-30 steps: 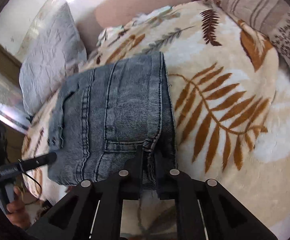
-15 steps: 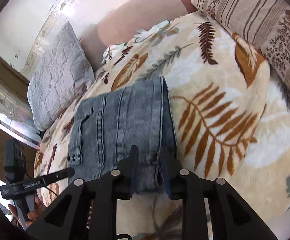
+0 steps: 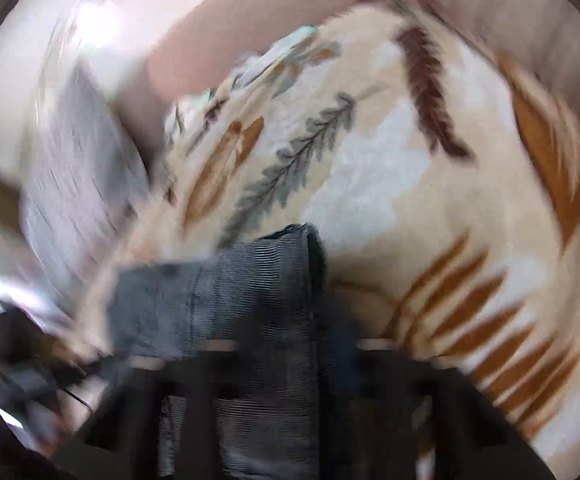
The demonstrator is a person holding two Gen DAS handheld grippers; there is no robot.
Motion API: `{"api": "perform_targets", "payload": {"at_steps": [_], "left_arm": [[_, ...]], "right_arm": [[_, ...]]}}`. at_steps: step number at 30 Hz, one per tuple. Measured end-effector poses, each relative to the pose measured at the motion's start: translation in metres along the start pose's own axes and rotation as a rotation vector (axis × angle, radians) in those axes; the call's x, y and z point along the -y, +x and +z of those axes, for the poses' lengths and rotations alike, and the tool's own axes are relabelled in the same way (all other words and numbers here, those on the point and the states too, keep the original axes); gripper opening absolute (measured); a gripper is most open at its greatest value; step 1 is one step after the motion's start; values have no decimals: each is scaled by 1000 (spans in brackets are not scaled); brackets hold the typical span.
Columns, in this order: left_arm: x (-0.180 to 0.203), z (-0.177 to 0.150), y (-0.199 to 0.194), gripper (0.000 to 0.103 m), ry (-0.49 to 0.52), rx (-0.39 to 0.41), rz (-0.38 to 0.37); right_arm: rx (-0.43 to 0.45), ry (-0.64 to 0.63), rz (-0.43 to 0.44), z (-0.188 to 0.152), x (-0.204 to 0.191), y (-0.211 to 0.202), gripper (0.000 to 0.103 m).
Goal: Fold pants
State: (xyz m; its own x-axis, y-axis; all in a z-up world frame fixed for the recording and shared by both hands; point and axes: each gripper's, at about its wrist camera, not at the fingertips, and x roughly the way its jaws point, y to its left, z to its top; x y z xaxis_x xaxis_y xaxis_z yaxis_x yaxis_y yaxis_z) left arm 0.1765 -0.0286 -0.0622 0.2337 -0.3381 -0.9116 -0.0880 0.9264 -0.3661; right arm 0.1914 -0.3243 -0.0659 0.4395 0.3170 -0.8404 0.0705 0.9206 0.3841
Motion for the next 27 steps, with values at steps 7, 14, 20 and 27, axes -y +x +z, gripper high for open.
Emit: {"api": "perform_targets", "payload": {"at_steps": [7,14,20,27], "left_arm": [[-20,-5,-20,59,16,37,-62],[-30,-14,10,73,-79,-100,-280],[-16,-19,33,78,-116,-157,-280],[12,-40,-18,23,63,-9,-183]], "right_arm": [[36,100,166,-7,38,-34,38],[-117,175,397,-36,43,6,64],[-111,116,340,-44,22,13,52],[-77,-26,240,-47,-33,-22,19]]}}
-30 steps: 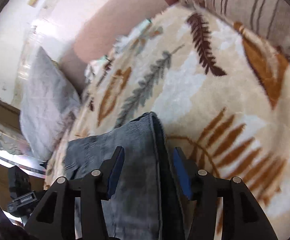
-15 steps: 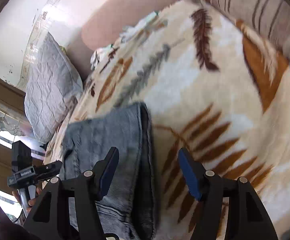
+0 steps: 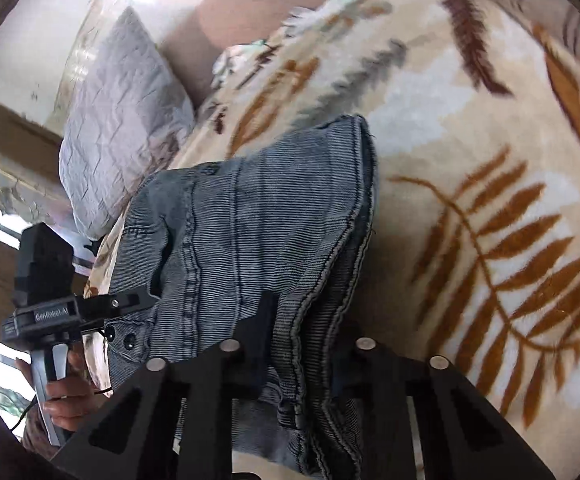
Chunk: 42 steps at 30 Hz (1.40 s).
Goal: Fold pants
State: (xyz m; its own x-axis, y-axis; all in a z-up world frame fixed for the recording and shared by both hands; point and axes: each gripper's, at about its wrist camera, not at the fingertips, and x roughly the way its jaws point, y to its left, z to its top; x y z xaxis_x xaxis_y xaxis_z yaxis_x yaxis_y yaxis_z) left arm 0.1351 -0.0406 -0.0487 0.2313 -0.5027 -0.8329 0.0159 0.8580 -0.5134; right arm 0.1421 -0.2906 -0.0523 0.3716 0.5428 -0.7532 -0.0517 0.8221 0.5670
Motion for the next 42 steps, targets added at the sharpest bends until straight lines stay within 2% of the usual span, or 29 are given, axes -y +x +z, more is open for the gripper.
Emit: {"api": "perform_targets", "payload": {"at_steps": [2,7,10,11,12,13,14,15,16,17,18,19,23,25,27,29,33,36,39,42], "left_arm": [[-2,-1,-15,23,10,31,17],[-36,8,-77,23,-26,134,-4],[-55,10,-109,27,-20,206,49],[-59,10,-111,29,-16,218,79],[-67,10,-112,36,-7,232,140],[-76,10,-108,49,1,239,218],[-82,9,-104,56,4,242,269],[-95,7,-92,61,2,241,378],[-105,5,-83,61,5,224,430],[-113,5,-75,61,8,200,448],[-123,2,-67,62,6,172,442],[-129,-2,-68,62,-6,177,416],[-125,-11,-77,62,2,231,404],[-119,-19,-83,62,19,259,431],[-110,-29,-87,62,33,287,468],[-98,-36,-90,62,45,303,489],[-89,-64,-102,62,56,338,491],[-88,-86,-114,63,35,388,500],[-87,-104,-123,65,20,411,524],[-83,-122,-131,66,29,436,592]], "right_arm": [[11,-20,42,-1,-21,-6,18],[46,-81,114,11,-75,-6,18],[67,-127,132,21,-112,10,18],[70,-156,113,23,-126,22,20],[69,-175,86,23,-135,33,23],[61,-200,44,22,-144,48,24],[50,-218,-6,21,-148,62,27],[28,-235,-86,18,-152,83,28],[-10,-253,-154,15,-154,103,28],[-41,-262,-201,12,-152,117,29],[-56,-274,-250,9,-150,128,29],[-49,-281,-261,6,-147,128,30],[-13,-304,-286,1,-151,105,36],[20,-340,-299,-8,-161,81,45],[66,-384,-330,-14,-176,64,69],[116,-425,-343,-26,-189,42,75],[143,-438,-395,-44,-204,15,91],[144,-466,-441,-67,-211,-1,94],[208,-516,-481,-97,-216,-20,94],[235,-524,-480,-115,-216,-34,94]]}}
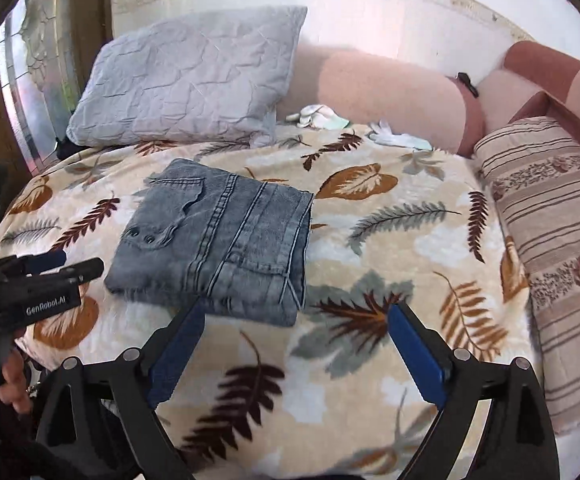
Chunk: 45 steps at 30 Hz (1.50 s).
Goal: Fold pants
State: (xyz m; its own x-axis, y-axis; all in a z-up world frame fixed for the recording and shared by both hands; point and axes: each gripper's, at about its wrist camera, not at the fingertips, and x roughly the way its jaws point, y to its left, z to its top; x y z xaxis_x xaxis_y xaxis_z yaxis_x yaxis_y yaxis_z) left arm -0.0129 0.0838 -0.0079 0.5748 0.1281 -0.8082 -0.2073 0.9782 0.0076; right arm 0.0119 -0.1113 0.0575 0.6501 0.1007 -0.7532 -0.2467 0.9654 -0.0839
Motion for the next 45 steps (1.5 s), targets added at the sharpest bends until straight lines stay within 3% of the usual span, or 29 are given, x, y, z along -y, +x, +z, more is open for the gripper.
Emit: {"api": "perform_targets", "payload": {"at_steps": [9,16,26,37,45], "left_arm": [[15,-26,-14,66,99,19,101],[27,-30,-18,66,128,37,93],[35,-28,-32,66,137,78,34],[38,-27,-29,66,101,18,-56],[46,-22,-42,66,109,63,-102]], "right_arm": [[69,-34,-43,-23,-4,-29,94],[79,9,-39,-26,7,-28,94],[55,44,-52,-34,15,-22,94],[38,43,-55,-35,16,-18,94],[30,59,-61,-36,23,-15,94]]}}
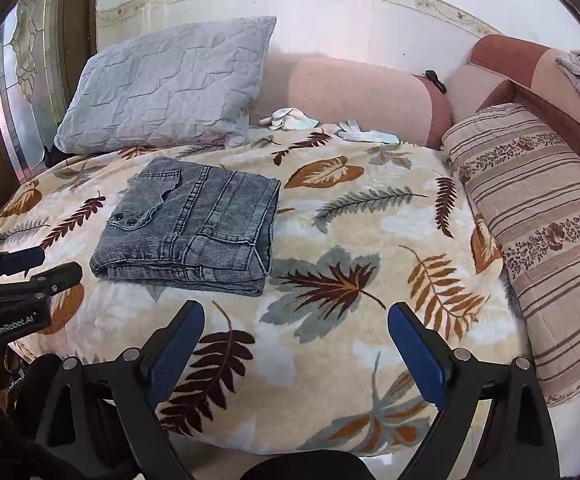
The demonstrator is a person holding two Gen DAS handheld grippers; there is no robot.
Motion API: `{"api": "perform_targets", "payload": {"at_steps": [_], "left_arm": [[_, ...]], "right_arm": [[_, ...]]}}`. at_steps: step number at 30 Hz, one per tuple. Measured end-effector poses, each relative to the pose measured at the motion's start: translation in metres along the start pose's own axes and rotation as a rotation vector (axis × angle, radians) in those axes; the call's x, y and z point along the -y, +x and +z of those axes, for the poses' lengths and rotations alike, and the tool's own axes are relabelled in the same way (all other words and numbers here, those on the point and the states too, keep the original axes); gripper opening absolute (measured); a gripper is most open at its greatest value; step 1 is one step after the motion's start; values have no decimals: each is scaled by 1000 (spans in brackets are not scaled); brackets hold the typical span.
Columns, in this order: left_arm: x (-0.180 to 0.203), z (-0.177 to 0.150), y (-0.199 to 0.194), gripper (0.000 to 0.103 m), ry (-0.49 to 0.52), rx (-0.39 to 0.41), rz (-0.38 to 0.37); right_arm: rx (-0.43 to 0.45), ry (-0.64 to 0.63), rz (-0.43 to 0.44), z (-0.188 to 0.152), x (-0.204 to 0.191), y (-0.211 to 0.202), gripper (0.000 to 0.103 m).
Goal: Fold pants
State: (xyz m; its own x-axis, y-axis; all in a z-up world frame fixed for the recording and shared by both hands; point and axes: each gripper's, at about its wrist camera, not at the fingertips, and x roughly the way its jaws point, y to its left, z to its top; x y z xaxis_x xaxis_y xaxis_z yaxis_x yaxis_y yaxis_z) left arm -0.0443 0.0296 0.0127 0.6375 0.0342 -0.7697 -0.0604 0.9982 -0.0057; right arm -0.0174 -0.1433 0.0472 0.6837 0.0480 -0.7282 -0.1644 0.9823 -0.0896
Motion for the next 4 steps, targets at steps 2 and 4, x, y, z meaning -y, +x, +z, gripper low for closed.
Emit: {"api": "perform_targets", "payload": {"at_steps": [2,4], "left_arm": [[2,1,-3,66,3,8,-9],[3,2,-3,66,11,14,0]], "right_arm": [[0,3,-4,0,2,0,94],[4,4,-8,1,3,-1,94]]}}
